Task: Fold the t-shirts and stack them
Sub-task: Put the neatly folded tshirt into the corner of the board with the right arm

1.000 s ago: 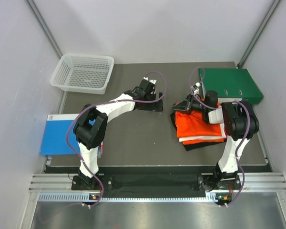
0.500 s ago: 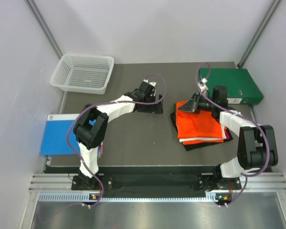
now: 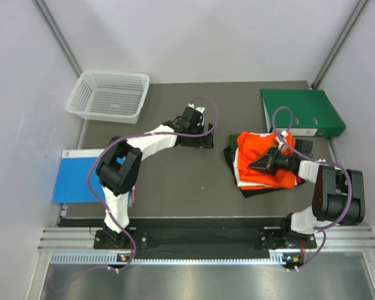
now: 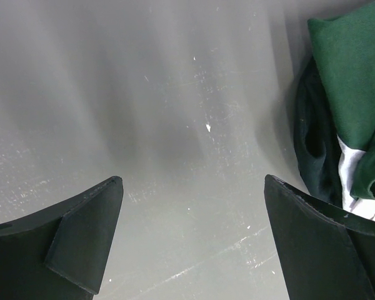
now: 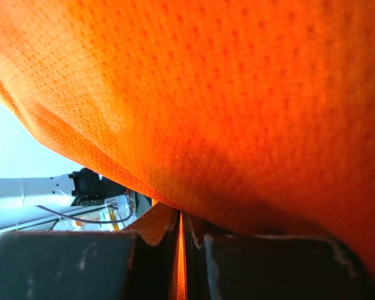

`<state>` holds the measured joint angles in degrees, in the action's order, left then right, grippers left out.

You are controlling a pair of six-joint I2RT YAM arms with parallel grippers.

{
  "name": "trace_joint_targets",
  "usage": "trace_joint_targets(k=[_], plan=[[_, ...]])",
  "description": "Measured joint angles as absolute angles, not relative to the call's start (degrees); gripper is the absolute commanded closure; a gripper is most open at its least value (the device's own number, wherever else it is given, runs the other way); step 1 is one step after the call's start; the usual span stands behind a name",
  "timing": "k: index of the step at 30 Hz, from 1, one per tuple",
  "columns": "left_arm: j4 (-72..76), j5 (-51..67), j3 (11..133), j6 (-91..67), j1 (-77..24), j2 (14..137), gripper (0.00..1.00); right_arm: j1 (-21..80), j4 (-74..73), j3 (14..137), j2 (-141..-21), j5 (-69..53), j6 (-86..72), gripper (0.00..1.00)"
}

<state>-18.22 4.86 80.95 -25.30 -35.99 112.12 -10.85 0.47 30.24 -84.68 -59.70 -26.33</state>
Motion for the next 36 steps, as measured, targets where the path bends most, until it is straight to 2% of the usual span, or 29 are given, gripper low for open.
trace_joint_targets(k=[6, 16, 22, 30, 36], plan=[[-18.22, 4.82, 80.95, -25.30, -35.99, 112.12, 0.01, -8.19, -0.16, 30.39, -81.54, -58.52, -26.44, 1.00], [-18.22, 4.58, 80.95, -25.21, -35.97, 112.12, 0.01, -1.76, -3.88, 37.67, -76.55, -55.96, -26.09, 1.00], [-18.26, 3.60, 80.95, -24.69, -35.92, 112.01, 0.01, 2.09, -2.33, 41.08, -82.61, -53.67, -26.81, 1.00], [-18.26, 2.94, 80.42, -24.01, -35.59, 111.00, 0.01, 2.48, 1.41, 46.09, -94.61, -50.83, -28.29, 1.00], [-18.31, 1.85, 79.44, -23.75, -35.27, 110.63, 0.01, 3.49, -0.12, 46.52, -92.84, -49.30, -27.42, 1.00]])
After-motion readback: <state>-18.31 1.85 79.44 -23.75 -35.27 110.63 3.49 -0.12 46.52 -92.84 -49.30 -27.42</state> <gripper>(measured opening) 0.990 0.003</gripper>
